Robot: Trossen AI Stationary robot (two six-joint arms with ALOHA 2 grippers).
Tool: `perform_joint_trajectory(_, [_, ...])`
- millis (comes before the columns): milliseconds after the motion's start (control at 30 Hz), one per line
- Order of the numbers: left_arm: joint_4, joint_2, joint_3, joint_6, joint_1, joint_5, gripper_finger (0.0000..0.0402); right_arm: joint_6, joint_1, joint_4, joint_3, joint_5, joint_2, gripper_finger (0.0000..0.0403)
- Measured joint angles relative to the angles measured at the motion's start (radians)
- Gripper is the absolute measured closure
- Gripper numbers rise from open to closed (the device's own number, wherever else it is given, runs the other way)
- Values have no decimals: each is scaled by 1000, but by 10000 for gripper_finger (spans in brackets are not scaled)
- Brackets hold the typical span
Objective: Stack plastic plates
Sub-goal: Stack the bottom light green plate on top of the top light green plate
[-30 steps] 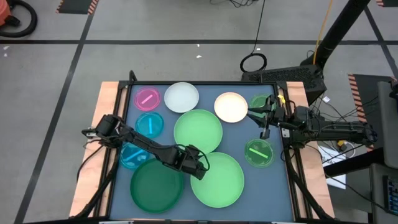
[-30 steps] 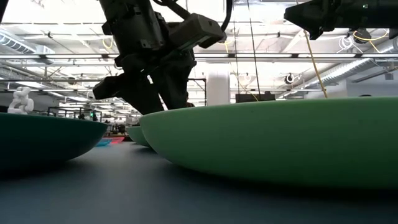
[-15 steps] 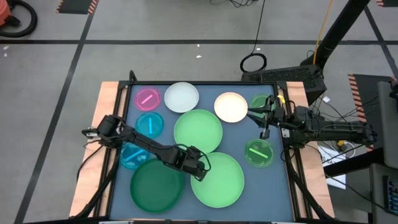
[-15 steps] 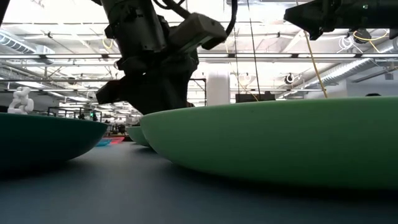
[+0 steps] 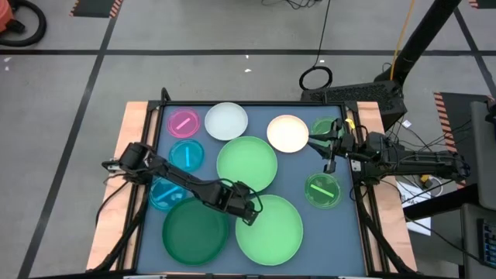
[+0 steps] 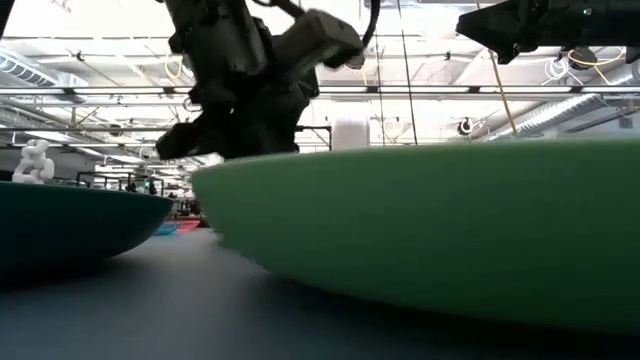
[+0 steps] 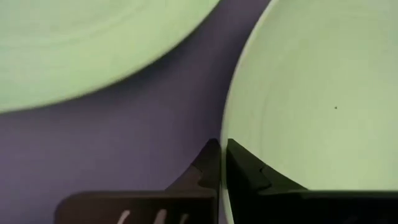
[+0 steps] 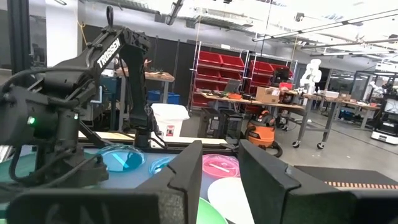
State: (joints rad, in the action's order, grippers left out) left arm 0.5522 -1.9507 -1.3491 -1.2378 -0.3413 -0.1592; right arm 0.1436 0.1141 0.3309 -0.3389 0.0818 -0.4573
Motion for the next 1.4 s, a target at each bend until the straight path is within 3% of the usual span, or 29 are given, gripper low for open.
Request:
perform_joint_trajectory(367, [36,193,0,144,24,-26,392,7,0,-1,0,0,0,305])
perform_joint_trajectory(667, [320,376,0,304,181,-120,392,1,0,0,0,22,0,305])
perform_joint_trajectory(1033, [424,350,1,560,447,-132,384,0,2,-8,0,31,0,305])
perform_joint_trajectory(1400, [432,354,-1,605,542,-130,380,1,2,-18,0,30,0,305])
